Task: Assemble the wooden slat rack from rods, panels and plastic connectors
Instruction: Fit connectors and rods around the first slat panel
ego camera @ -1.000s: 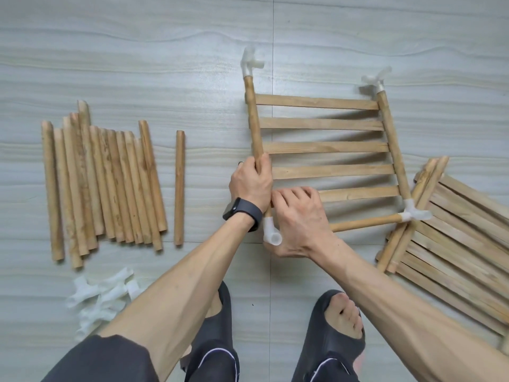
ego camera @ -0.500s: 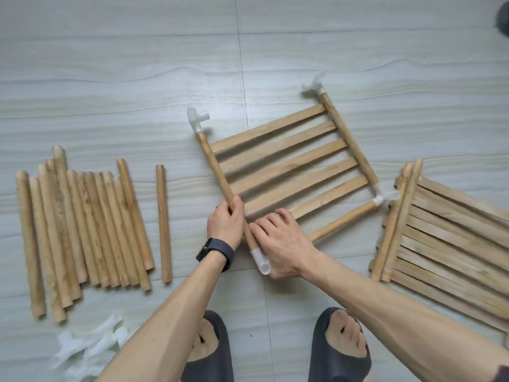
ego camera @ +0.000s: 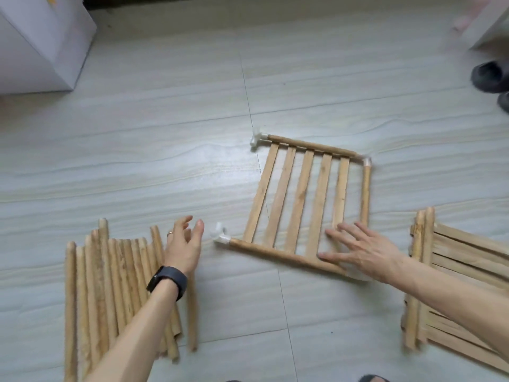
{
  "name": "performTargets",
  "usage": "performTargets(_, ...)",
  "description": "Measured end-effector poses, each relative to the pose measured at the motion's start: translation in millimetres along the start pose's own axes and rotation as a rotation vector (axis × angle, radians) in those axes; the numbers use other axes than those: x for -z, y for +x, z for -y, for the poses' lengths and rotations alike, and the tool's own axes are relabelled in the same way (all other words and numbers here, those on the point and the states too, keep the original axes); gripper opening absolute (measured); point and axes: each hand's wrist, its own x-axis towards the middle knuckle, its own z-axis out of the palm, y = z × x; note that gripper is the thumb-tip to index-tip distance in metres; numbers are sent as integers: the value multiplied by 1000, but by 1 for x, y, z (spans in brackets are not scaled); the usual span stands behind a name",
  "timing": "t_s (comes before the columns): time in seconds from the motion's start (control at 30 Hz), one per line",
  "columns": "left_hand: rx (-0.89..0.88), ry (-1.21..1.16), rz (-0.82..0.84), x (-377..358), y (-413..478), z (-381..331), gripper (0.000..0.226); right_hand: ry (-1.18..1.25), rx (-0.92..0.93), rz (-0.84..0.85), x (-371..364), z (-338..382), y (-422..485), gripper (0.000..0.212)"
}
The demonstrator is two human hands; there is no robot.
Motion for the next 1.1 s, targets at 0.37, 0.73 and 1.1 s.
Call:
performTargets(0.37,34,160,123,-44,-17,0,39,754,-262,-312,60,128,49,44)
performTargets(0.73,-203,631,413,-59,-103,14,71,911,-477,-307,2,65,34,40)
performTargets(1.1,-161,510,43,-49,-61,3,49,924,-533,-410,-29,27,-2,48)
